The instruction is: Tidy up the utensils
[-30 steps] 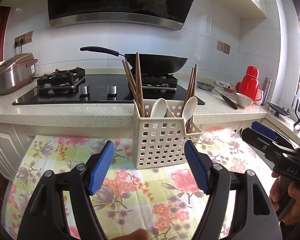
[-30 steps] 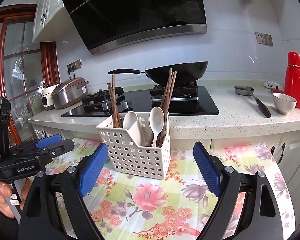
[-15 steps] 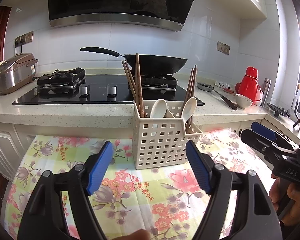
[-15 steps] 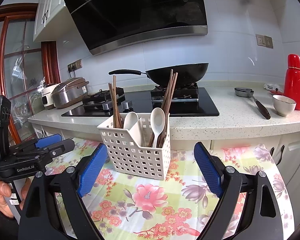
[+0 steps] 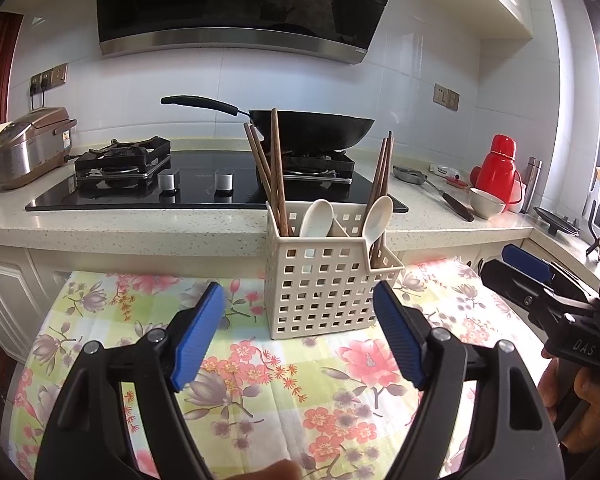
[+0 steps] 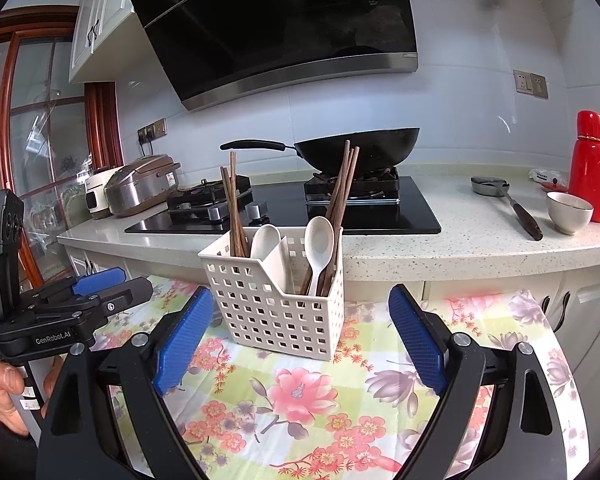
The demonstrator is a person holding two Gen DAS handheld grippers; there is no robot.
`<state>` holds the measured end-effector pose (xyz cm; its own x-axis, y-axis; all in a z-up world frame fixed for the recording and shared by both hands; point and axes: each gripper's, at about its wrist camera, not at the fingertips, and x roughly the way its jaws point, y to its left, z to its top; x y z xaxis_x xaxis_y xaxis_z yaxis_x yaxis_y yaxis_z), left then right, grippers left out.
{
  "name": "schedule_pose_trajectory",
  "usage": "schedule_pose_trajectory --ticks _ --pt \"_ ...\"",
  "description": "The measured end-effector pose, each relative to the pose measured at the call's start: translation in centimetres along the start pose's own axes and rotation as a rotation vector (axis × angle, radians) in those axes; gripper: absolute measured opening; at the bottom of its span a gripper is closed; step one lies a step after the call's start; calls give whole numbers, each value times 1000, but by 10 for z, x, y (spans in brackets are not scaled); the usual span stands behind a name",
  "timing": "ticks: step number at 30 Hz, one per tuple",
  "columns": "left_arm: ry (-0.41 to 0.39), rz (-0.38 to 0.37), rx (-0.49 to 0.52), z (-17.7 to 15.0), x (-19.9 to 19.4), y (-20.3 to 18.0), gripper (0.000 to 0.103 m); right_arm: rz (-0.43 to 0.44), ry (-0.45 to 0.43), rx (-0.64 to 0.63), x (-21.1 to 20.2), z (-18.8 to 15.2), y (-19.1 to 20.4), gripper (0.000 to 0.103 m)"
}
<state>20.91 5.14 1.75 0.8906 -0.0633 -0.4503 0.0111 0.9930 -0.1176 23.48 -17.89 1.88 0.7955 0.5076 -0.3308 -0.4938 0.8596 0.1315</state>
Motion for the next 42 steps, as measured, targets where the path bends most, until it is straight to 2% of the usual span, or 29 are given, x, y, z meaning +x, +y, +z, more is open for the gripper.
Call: schedule_pose_trajectory --ticks 42 --pt "-3 0 -3 0 -1 0 79 1 1 1 0 0 1 84"
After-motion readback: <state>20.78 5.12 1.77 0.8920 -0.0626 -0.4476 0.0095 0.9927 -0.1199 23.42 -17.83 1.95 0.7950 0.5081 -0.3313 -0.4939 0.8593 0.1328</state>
